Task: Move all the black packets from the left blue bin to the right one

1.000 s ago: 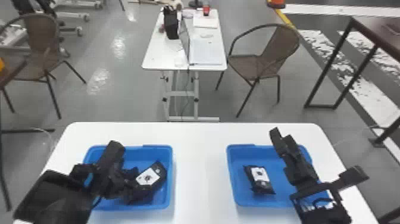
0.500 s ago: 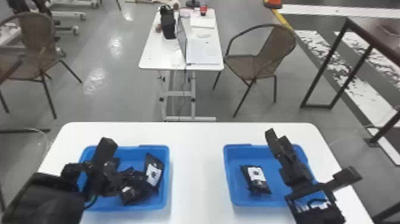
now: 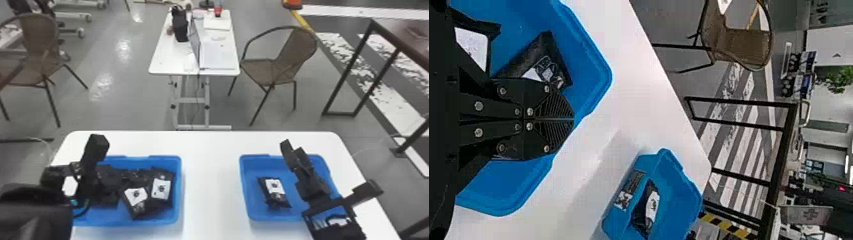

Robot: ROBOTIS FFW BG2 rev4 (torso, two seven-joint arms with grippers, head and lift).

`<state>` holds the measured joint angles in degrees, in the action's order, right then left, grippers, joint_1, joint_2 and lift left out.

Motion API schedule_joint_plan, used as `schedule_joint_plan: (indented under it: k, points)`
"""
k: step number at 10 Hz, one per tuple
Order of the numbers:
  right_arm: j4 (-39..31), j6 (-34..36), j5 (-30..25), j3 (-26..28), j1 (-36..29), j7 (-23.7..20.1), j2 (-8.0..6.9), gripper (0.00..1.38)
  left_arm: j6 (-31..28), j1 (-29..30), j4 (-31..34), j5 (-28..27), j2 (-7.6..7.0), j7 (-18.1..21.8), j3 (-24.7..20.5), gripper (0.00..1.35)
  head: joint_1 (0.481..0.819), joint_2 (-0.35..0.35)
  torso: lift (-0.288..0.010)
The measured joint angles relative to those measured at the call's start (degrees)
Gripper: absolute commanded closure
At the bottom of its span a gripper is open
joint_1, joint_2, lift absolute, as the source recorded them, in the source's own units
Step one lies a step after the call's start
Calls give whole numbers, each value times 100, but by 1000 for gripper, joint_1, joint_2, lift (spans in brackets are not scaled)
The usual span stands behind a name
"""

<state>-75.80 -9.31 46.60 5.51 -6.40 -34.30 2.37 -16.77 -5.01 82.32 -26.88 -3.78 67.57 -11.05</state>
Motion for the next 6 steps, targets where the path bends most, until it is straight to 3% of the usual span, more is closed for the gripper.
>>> schedule_joint_plan:
  k: [1, 2, 3, 5, 6]
  points:
    - [25, 6, 11, -32, 22, -7, 0, 268, -138, 35, 46, -314, 67, -39, -72, 530, 695, -44, 0]
    - [43, 15, 19, -58, 50, -15, 0, 268, -191, 49, -36, -542, 135, -44, -162, 286, 695, -37, 0]
    - [53, 24, 24, -66, 55, -21, 0, 268, -232, 52, -124, -670, 155, -55, -206, 124, 695, -28, 0]
    - [57, 33, 49, -67, 26, -23, 0, 268, -239, -10, -289, -815, 89, -167, -224, -1, 695, -11, 0]
    - [59, 35, 65, -75, 18, -23, 0, 268, -149, -99, -440, -832, 38, -228, -188, -1, 695, -7, 0]
